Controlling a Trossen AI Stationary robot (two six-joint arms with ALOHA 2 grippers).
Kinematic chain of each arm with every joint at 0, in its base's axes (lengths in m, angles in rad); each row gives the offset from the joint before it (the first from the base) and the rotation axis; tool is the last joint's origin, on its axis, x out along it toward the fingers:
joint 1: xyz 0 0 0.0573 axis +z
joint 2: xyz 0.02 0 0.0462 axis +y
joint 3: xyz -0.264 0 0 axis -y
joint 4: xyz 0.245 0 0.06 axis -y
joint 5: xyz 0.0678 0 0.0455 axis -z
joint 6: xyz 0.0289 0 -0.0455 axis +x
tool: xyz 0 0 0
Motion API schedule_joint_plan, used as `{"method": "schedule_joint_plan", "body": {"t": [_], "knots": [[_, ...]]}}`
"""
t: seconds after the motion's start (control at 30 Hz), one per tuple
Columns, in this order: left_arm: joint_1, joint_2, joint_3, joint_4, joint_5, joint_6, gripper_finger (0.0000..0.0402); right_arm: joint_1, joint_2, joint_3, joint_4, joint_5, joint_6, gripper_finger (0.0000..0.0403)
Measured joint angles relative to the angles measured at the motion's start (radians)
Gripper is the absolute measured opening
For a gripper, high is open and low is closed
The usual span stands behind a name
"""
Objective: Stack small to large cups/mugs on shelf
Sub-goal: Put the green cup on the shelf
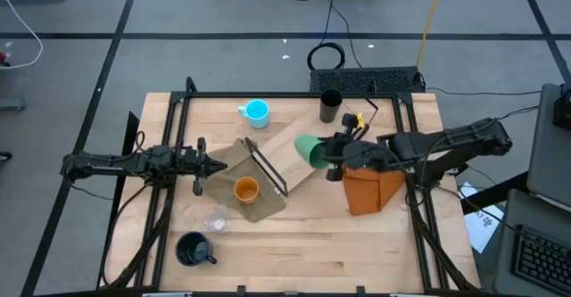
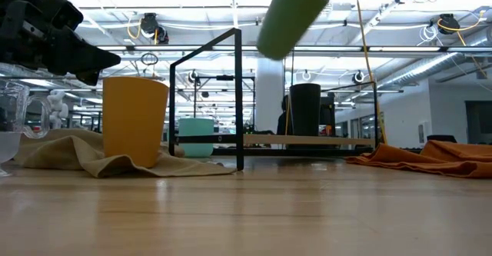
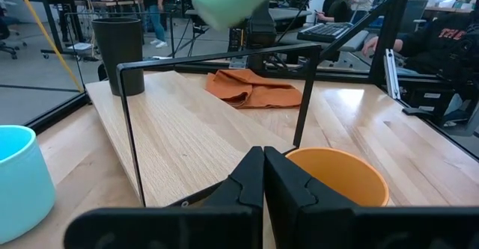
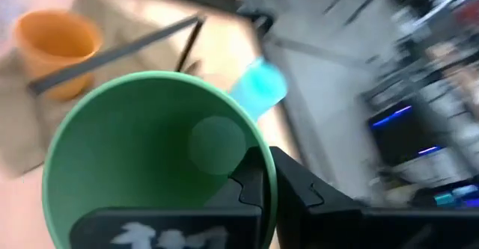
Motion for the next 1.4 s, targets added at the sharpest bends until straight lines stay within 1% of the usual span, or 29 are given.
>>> {"method": "schedule_joint_plan", "body": {"t": [0.13, 0.2, 0.37, 0.47, 0.6, 0.73, 0.97, 1.13, 1.3, 1.4], "knots": [[0.000, 0.000, 0.000, 0.000, 0.000, 0.001, 0.0010, -0.050, 0.001, 0.000, -0.105, -0.221, 0.110, 0.0000], [0.000, 0.000, 0.000, 0.000, -0.001, 0.001, 0.0010, -0.066, 0.001, 0.000, -0.143, -0.288, 0.145, 0.0000], [0.000, 0.000, 0.000, 0.000, -0.001, 0.002, 0.0010, -0.088, -0.003, 0.000, -0.223, -0.331, 0.196, 0.0000], [0.000, 0.000, 0.000, 0.000, -0.001, 0.002, 0.0010, -0.098, -0.004, 0.000, -0.238, -0.371, 0.220, 0.0000], [0.000, 0.000, 0.000, 0.000, -0.002, 0.002, 0.0010, -0.108, -0.004, 0.003, -0.253, -0.376, 0.229, 0.0000], [0.000, 0.000, 0.000, 0.000, -0.002, 0.002, 0.0010, -0.156, 0.005, 0.045, -0.306, -0.392, 0.244, 0.0000], [0.000, 0.000, 0.000, 0.000, -0.002, 0.002, 0.0010, -0.278, 0.072, 0.168, -0.386, -0.402, 0.165, 0.0000], [0.000, 0.000, -0.001, 0.006, -0.003, 0.007, 0.0010, -0.371, 0.132, 0.222, -0.400, -0.475, 0.106, 0.0000], [0.000, 0.000, -0.002, 0.036, -0.006, 0.039, 0.0010, -0.431, 0.193, 0.265, -0.401, -0.540, 0.048, 0.0000], [0.000, 0.000, -0.002, 0.029, -0.006, 0.052, 0.0010, -0.465, 0.221, 0.293, -0.400, -0.562, 0.025, 0.0000]]}}
